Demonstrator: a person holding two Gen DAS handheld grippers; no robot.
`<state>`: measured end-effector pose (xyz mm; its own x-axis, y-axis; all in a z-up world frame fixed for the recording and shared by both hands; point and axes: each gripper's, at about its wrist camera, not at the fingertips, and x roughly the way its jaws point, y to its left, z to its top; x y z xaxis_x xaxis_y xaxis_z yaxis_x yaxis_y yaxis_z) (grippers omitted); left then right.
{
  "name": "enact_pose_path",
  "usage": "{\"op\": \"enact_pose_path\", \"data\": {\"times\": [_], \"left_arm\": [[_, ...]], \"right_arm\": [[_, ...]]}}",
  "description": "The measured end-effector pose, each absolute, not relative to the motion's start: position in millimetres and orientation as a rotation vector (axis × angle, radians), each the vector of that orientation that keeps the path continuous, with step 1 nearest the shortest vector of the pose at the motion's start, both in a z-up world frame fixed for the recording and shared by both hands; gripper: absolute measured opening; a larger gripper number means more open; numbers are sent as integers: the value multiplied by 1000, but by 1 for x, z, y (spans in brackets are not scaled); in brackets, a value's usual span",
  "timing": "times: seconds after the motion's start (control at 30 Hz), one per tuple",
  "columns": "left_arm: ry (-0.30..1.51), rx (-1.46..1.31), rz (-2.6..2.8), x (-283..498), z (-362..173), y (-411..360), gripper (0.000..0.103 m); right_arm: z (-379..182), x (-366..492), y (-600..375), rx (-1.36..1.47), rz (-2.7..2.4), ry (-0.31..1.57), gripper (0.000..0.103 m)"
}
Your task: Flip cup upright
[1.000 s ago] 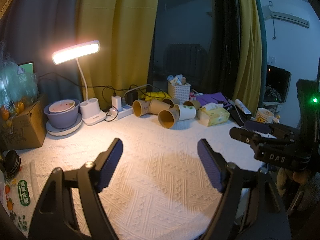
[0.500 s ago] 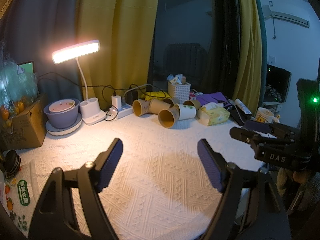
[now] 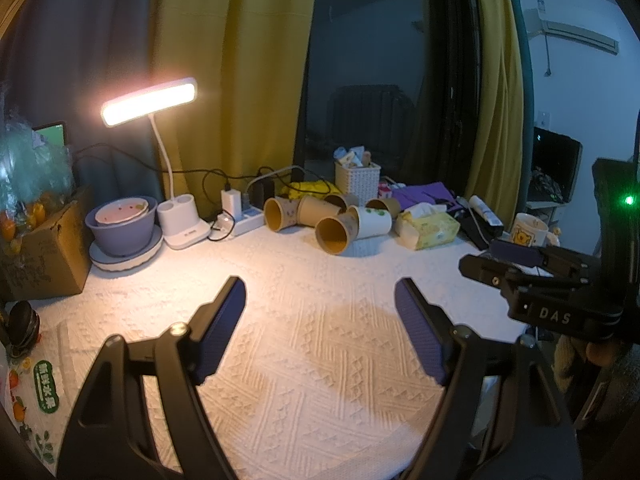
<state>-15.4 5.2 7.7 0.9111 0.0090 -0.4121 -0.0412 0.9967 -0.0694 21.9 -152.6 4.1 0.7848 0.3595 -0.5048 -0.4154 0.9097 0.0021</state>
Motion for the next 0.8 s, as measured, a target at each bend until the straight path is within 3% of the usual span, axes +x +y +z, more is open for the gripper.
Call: {"op": "enact_pose_path", "data": {"times": [0.8], "left_arm": [[628,-2,-69,116,-25,4,78]], "right_arm": [[-27,129,-166,-104,353,639,63]]}}
